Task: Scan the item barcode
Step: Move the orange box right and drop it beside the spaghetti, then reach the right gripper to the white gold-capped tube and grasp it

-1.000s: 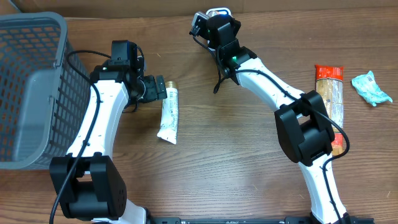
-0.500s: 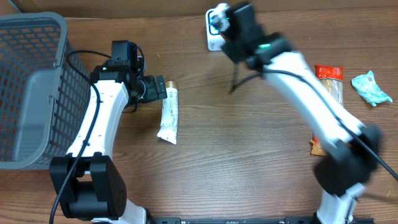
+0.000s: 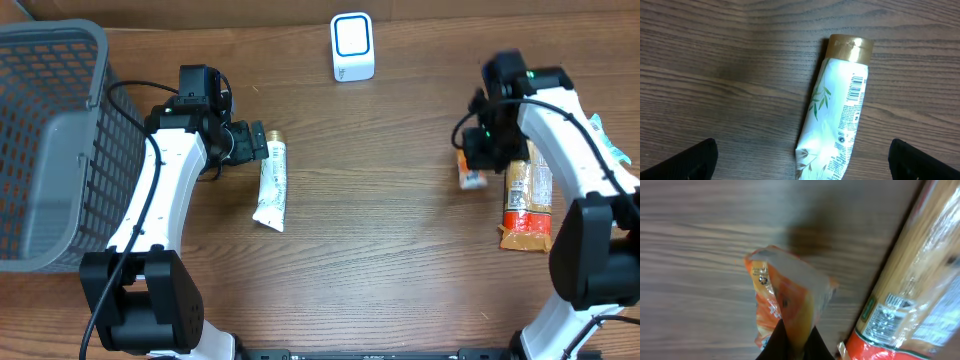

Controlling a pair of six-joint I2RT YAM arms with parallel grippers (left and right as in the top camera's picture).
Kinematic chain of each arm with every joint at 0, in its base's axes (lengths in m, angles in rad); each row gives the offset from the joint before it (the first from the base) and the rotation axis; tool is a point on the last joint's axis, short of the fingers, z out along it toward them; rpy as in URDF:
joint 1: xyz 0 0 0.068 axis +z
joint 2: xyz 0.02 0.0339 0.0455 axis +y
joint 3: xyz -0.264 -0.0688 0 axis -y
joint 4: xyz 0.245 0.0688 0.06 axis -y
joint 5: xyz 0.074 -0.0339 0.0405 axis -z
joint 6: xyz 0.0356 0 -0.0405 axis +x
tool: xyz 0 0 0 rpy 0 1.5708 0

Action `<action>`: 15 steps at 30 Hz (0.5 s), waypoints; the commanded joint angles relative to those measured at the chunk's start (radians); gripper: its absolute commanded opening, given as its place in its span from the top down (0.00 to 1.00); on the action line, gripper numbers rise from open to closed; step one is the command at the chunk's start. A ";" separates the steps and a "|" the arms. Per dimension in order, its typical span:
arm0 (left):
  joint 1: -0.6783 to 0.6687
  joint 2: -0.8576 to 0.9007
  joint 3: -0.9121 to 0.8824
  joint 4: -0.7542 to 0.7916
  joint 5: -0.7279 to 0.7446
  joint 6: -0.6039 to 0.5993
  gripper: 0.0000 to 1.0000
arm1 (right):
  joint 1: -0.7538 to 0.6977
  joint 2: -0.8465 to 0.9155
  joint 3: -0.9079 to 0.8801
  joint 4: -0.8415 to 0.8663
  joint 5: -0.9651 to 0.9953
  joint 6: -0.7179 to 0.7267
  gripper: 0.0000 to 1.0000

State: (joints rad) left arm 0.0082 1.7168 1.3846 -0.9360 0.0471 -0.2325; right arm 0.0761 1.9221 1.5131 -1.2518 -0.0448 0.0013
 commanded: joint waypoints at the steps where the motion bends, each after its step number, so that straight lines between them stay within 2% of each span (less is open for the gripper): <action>1: -0.002 -0.009 0.011 0.000 -0.006 0.019 0.00 | -0.083 -0.022 -0.024 0.014 -0.013 0.060 0.78; 2: -0.002 -0.009 0.011 0.000 -0.006 0.019 0.00 | -0.101 -0.023 -0.021 0.014 -0.017 0.073 0.44; 3: -0.002 -0.009 0.011 0.000 -0.006 0.019 0.00 | -0.117 -0.026 -0.008 0.006 -0.027 0.090 0.38; 7: -0.002 -0.009 0.011 0.000 -0.006 0.019 0.00 | -0.130 -0.026 0.113 -0.052 -0.190 0.089 0.23; 8: -0.002 -0.009 0.011 0.000 -0.006 0.019 0.00 | -0.125 -0.026 0.140 -0.051 -0.238 0.089 0.15; 9: -0.002 -0.009 0.011 0.000 -0.006 0.019 0.00 | -0.116 -0.026 0.165 -0.048 -0.289 0.089 0.03; 10: -0.002 -0.009 0.011 0.000 -0.006 0.019 0.00 | -0.106 -0.026 0.183 -0.035 -0.339 0.089 0.00; 15: -0.002 -0.009 0.011 0.000 -0.006 0.019 0.00 | -0.019 -0.016 0.183 0.154 -0.664 0.089 0.00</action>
State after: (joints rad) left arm 0.0082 1.7168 1.3846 -0.9360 0.0471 -0.2325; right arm -0.0013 1.9175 1.6848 -1.1477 -0.4404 0.0860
